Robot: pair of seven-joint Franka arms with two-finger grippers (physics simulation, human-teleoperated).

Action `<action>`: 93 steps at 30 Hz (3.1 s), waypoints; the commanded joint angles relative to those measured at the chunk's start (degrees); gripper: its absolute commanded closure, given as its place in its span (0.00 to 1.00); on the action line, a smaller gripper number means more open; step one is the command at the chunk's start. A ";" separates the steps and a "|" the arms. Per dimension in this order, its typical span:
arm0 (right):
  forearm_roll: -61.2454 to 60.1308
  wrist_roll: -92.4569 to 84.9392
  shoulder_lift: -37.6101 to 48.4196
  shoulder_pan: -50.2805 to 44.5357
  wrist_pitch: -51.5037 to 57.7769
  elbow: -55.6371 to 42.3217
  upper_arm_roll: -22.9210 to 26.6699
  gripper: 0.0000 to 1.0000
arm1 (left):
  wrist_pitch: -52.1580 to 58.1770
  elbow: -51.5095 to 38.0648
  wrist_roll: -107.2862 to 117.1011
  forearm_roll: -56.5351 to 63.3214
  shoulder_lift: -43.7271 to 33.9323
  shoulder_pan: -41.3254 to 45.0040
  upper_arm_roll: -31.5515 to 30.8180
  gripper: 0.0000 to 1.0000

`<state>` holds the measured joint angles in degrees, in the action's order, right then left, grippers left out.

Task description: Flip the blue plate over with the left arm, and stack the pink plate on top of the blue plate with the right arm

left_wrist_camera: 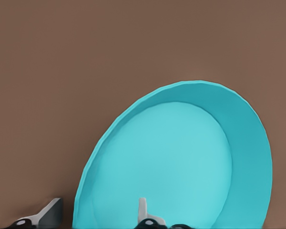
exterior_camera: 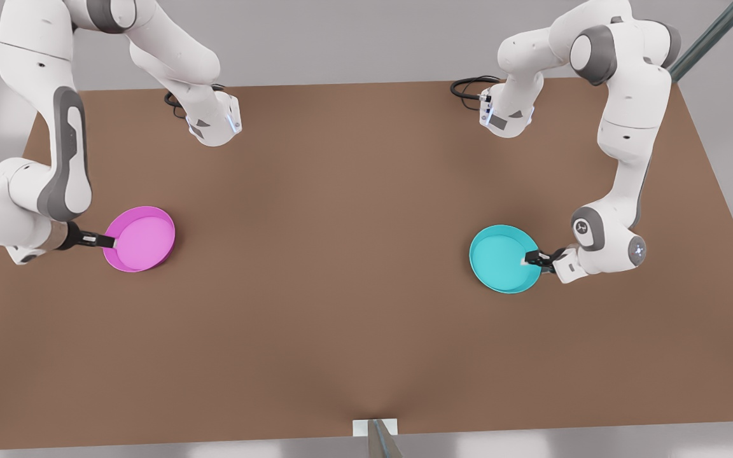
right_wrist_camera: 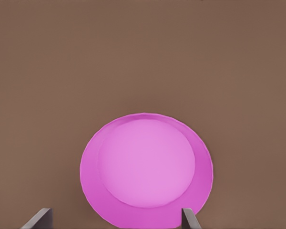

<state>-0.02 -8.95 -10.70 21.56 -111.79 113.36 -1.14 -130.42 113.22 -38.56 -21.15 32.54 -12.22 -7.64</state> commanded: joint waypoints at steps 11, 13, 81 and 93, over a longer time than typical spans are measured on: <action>-2.17 -20.05 -4.42 7.18 -11.96 2.66 -0.01 0.00 | 1.05 -0.37 -6.35 -0.03 0.16 0.00 0.08 0.79; -3.84 -22.95 -6.62 8.23 -14.51 2.75 -0.09 0.00 | 1.05 -0.55 -6.52 0.05 0.16 0.00 0.08 0.79; -13.60 -30.42 -12.07 16.14 -29.63 15.05 -0.62 0.00 | 80.76 -71.03 57.55 120.20 48.76 69.17 -9.41 0.00; -13.60 -30.42 -12.07 16.06 -29.37 15.05 -0.97 0.40 | 74.08 -74.55 87.86 107.02 48.32 61.79 -27.61 0.00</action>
<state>-13.56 -38.54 -22.80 37.62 -141.33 128.43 -2.09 -53.46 38.97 21.09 92.46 81.11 49.61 -35.06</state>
